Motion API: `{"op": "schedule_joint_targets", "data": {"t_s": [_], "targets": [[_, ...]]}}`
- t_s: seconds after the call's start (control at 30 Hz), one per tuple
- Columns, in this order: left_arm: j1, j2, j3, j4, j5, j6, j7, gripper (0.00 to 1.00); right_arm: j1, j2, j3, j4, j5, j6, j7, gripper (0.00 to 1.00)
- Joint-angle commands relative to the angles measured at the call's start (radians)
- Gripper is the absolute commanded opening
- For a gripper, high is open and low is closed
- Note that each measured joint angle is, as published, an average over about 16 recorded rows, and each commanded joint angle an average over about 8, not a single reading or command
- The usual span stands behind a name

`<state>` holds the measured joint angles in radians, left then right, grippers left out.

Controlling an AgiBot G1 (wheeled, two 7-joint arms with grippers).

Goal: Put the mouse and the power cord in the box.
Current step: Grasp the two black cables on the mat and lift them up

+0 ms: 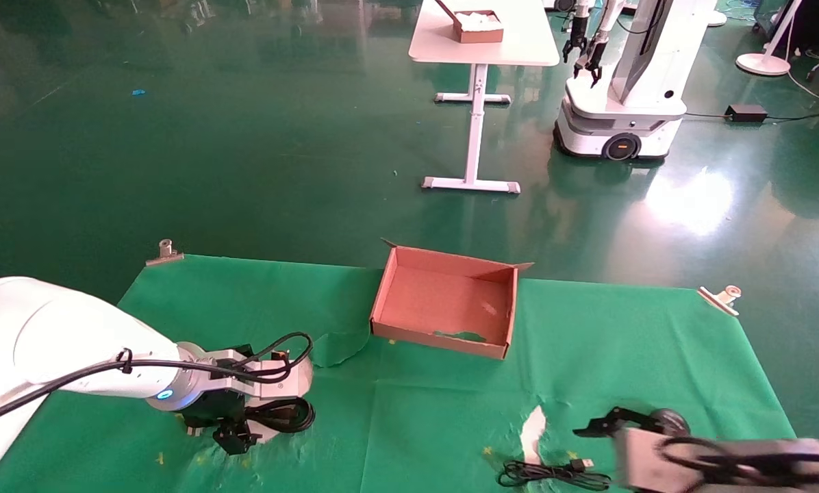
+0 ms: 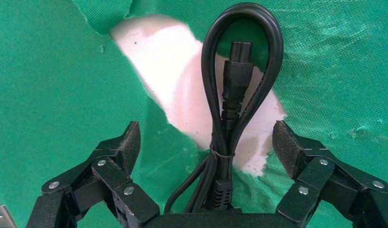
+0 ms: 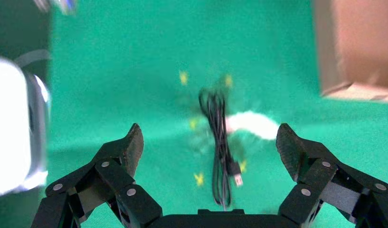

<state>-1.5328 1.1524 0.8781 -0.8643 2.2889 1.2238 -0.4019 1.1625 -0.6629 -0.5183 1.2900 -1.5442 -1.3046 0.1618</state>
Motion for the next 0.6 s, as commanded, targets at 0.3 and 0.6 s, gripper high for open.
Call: {"op": "schedule_joint_targets", "data": {"t_s": [0.3,0.6], "targets": [[-0.001,0.001,0.0,0.004,-0.001,-0.001,0.002,1.0,0.163,-0.235,-0.154,-0.207,-0.329,0.024,0.002,1.0],[-0.001,0.001,0.0,0.005,0.0,-0.002,0.003,0.54,0.214,-0.312,-0.183,-0.348,-0.389,0.051,-0.041,0.89]]}}
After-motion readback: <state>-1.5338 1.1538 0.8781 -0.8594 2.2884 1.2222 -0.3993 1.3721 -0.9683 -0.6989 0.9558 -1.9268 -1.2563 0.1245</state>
